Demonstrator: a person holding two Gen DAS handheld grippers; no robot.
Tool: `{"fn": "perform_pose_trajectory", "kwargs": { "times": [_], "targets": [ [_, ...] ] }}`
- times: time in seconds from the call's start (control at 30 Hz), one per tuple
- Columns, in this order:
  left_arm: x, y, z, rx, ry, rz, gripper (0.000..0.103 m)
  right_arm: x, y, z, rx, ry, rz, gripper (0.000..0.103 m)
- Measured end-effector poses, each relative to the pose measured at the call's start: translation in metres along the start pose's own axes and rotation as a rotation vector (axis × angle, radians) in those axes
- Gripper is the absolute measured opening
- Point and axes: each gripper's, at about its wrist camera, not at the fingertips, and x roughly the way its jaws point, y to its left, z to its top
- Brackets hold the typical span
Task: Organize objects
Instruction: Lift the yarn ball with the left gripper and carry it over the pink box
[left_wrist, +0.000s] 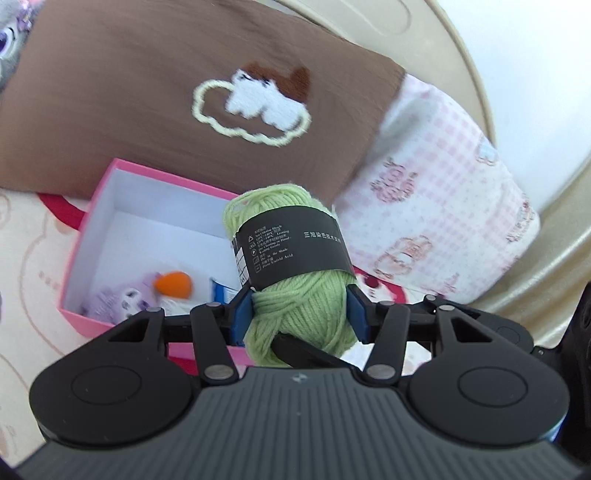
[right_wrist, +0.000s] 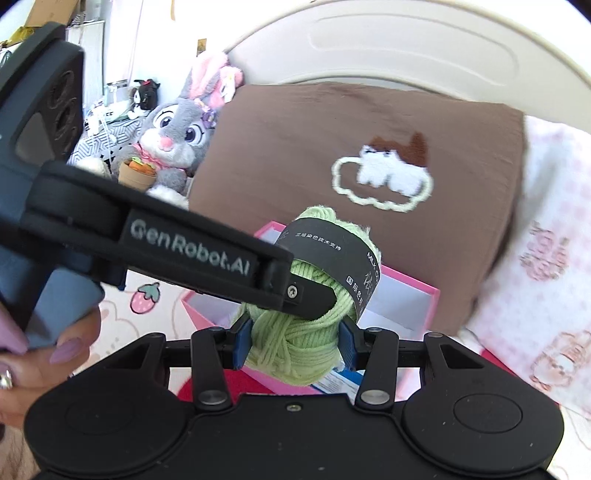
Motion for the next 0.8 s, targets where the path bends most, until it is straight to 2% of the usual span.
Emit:
{"fn": "perform_pose_trajectory", "kwargs": {
  "times": [0.13, 0.23, 0.4, 0.57, 0.73, 0.8],
  "targets": [
    [0.0, 0.018, 0.019, 0.031, -0.017, 0.055, 0.051, 0.028, -0.008, 0.022, 0.055, 0.008, 0.102, 0.052],
    [0.0, 0.028, 0.042, 0.071, -0.029, 0.048, 0.051, 0.042, -0.01, 0.038, 0.066, -0.023, 0.126, 0.052],
    [0.009, 0.055, 0.059, 0.049, -0.044, 0.037, 0.051, 0.067, -0.018, 0.055, 0.116, -0.014, 0.178, 0.052],
    [0.031, 0.079, 0.054, 0.037, -0.012, 0.05, 0.051, 0.099, -0.028, 0.046, 0.19, 0.02, 0.228, 0.052],
    [0.045, 0.08, 0.048, 0.084, -0.007, 0.113, 0.051, 0.128, -0.037, 0.035, 0.248, 0.048, 0.283, 0.052],
    [0.052, 0.085, 0.048, 0.072, 0.007, 0.121, 0.051, 0.138, -0.037, 0.033, 0.245, 0.063, 0.286, 0.052]
  ]
}}
